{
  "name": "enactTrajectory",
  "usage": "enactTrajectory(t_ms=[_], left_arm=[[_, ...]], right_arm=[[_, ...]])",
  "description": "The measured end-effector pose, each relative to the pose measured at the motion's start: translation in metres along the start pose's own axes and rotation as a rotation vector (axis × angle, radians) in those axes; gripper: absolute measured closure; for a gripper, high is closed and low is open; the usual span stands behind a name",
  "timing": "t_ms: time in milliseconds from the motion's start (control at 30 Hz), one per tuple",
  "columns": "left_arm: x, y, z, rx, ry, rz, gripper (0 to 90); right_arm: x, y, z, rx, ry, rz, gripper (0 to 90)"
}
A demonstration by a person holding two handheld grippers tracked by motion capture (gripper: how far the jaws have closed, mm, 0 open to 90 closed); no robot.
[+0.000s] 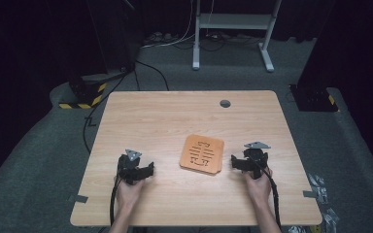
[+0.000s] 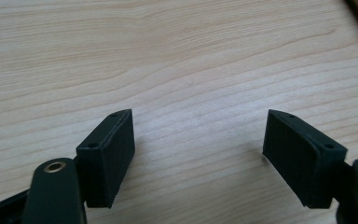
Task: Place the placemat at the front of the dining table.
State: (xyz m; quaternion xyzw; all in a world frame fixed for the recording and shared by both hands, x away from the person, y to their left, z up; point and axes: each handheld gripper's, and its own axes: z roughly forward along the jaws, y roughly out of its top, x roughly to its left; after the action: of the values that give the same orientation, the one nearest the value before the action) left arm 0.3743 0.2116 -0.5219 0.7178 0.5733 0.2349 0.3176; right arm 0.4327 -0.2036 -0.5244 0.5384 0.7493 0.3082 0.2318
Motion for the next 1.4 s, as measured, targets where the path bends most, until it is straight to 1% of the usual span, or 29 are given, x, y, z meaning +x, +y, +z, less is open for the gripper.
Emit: enactTrajectory(t_ms=[33,100,167,267,300,333,367,400,433,467,600,700,733,767,833,900,933,1067,1133,1167,1200,1233,1267,1300,1400], left_arm=[[0.0,0.0,0.0,0.0,0.0,0.0,24.7],[-0.004,0.002,0.0,-0.005,-0.007,0.0,25.0],[-0.008,0.004,0.001,-0.006,-0.012,0.012,24.5],[-0.017,0.009,0.003,-0.009,-0.025,0.026,24.0],[-0.017,0.009,0.003,-0.009,-0.025,0.026,24.0],[-0.021,0.011,0.004,-0.012,-0.033,0.032,24.0],[-0.021,0.011,0.004,-0.012,-0.033,0.032,24.0],[-0.023,0.012,0.004,-0.009,-0.036,0.033,24.0],[-0.028,0.014,0.006,-0.008,-0.044,0.042,24.0],[-0.028,0.014,0.006,-0.008,-0.044,0.042,23.9],[-0.038,0.019,0.008,-0.014,-0.057,0.059,23.9],[-0.045,0.022,0.012,-0.007,-0.066,0.071,23.9],[-0.048,0.022,0.013,-0.007,-0.066,0.068,23.9],[-0.049,0.023,0.014,-0.001,-0.068,0.079,23.9],[-0.052,0.024,0.016,-0.003,-0.074,0.072,23.9],[-0.054,0.026,0.018,-0.002,-0.081,0.082,23.9],[-0.056,0.026,0.018,-0.002,-0.084,0.072,23.9],[-0.06,0.03,0.02,-0.001,-0.095,0.085,23.9],[-0.063,0.031,0.022,0.0,-0.098,0.085,23.9],[-0.064,0.031,0.023,0.002,-0.1,0.091,23.9],[-0.066,0.031,0.024,0.006,-0.099,0.086,23.9],[-0.066,0.032,0.026,0.01,-0.101,0.095,24.0],[-0.067,0.032,0.026,0.014,-0.102,0.096,24.0],[-0.068,0.032,0.027,0.017,-0.102,0.09,24.0],[-0.07,0.032,0.029,0.022,-0.104,0.092,24.0]], right_arm=[[0.0,0.0,0.0,0.0,0.0,0.0,12.3],[0.0,0.0,0.0,0.0,0.0,0.0,12.3],[0.0,0.0,0.0,0.0,0.0,0.003,12.6],[0.0,0.0,0.0,0.0,0.002,0.001,12.9],[0.0,0.0,0.0,0.0,0.002,0.001,12.9],[0.0,0.0,0.0,-0.001,0.001,0.0,12.9],[0.0,0.0,0.0,-0.001,0.001,0.0,12.9],[0.0,0.0,0.0,-0.001,0.001,0.0,12.9],[0.0,0.0,0.0,0.0,0.001,0.0,12.9],[0.0,0.0,0.0,0.0,0.001,0.0,12.9],[0.0,0.0,0.0,-0.001,0.001,0.001,13.0],[0.0,0.0,0.0,-0.001,0.002,0.001,13.0],[0.001,0.0,0.0,-0.001,0.001,0.001,13.0],[0.001,0.0,0.0,-0.001,0.001,0.002,13.1],[0.001,0.0,0.0,-0.001,0.001,0.002,13.1],[0.0,0.0,0.0,-0.002,0.001,0.0,13.1],[0.001,0.0,0.0,-0.001,0.001,0.002,13.1],[0.001,0.0,0.0,-0.001,0.001,0.002,13.1],[0.0,0.0,0.0,-0.002,0.002,0.0,13.0],[0.001,0.0,0.0,0.0,0.003,0.003,13.1],[0.001,0.0,0.0,0.001,0.004,0.003,13.1],[0.001,0.0,0.0,0.001,0.004,0.003,13.1],[0.001,0.0,0.0,-0.001,0.001,0.002,13.1],[0.0,0.0,0.0,-0.001,0.002,0.001,13.1],[0.001,0.0,0.0,-0.002,0.001,0.0,13.1]])
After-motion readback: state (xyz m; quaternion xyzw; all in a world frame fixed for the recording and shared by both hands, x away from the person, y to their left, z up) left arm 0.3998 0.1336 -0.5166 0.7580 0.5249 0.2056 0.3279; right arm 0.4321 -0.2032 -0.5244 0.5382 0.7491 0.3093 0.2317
